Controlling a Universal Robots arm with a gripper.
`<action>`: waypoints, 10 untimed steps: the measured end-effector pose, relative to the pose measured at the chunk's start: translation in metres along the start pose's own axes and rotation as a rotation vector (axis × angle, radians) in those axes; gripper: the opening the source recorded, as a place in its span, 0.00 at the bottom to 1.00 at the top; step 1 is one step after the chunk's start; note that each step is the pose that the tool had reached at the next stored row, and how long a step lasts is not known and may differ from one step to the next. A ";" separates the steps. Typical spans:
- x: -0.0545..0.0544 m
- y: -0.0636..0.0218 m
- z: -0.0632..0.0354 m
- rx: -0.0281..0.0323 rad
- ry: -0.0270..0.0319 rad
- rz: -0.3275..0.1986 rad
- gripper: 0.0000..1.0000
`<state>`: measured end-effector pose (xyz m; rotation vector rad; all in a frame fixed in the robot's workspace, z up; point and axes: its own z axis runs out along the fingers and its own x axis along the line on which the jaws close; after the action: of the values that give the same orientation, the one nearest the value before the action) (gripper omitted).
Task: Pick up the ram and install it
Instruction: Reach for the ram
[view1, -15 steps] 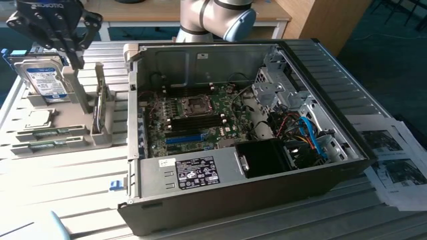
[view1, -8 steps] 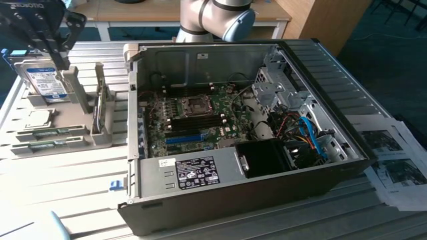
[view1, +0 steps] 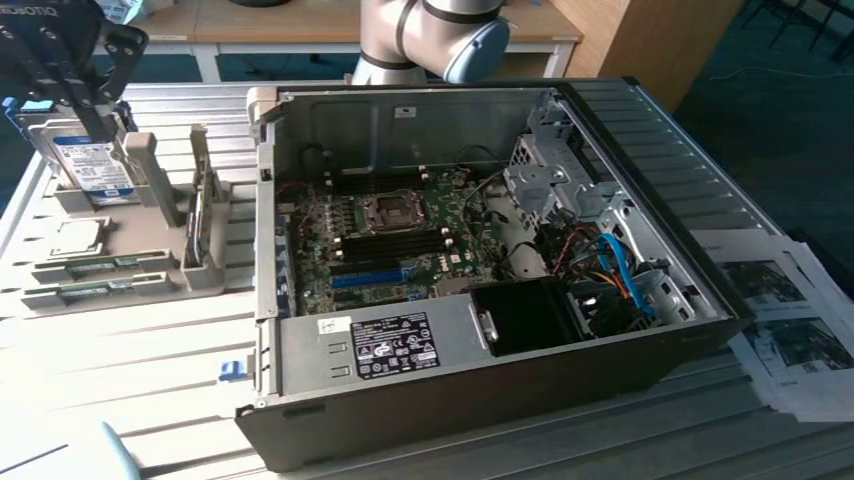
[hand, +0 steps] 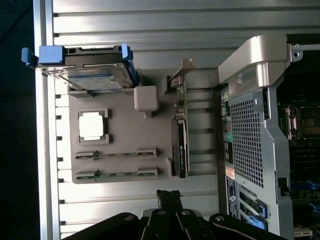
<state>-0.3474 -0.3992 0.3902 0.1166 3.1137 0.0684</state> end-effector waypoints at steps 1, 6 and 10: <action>0.002 -0.0002 0.0000 0.0000 -0.0001 0.000 0.10; 0.013 -0.0011 0.0001 0.0002 0.0000 0.000 0.10; 0.026 -0.0021 0.0003 0.0006 0.0000 0.000 0.10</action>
<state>-0.3738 -0.3993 0.3892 0.1165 3.1137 0.0675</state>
